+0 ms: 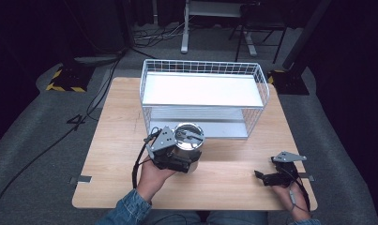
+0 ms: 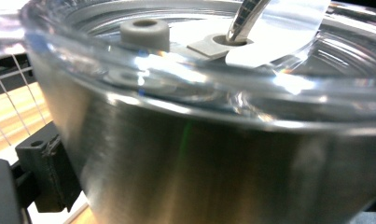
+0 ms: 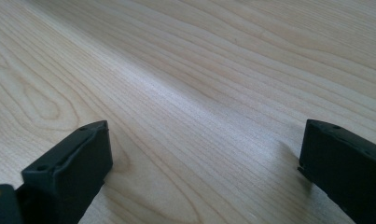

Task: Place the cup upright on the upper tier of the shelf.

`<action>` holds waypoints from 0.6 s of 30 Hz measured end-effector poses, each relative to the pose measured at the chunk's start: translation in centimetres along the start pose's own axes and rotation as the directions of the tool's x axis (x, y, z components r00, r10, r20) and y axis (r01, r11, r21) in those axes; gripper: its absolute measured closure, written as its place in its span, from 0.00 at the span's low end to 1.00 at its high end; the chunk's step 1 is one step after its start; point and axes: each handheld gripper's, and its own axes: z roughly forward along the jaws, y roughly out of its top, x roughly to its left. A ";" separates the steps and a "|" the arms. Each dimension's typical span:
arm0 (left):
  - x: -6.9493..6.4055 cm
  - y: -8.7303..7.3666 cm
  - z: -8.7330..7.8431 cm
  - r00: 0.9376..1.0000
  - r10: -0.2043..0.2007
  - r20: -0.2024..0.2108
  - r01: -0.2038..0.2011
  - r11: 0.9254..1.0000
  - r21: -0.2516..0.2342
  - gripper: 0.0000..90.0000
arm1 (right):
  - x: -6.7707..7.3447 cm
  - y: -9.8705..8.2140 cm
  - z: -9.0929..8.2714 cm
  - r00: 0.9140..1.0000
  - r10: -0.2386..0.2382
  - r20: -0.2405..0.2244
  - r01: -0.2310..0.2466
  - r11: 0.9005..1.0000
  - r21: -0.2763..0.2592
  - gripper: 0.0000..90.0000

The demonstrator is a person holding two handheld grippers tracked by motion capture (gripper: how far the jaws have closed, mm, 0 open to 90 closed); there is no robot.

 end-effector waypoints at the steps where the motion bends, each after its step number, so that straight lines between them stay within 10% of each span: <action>1: 0.1 0.3 -0.1 1.000 0.003 -0.002 -0.003 1.000 0.002 0.03 | 0.0 0.0 0.0 1.000 -0.001 0.000 0.001 1.000 0.000 0.03; 18: 1.4 5.4 -1.1 1.000 0.005 0.003 -0.005 1.000 -0.030 0.04 | 0.0 0.0 0.0 1.000 0.000 0.000 0.000 1.000 0.000 0.03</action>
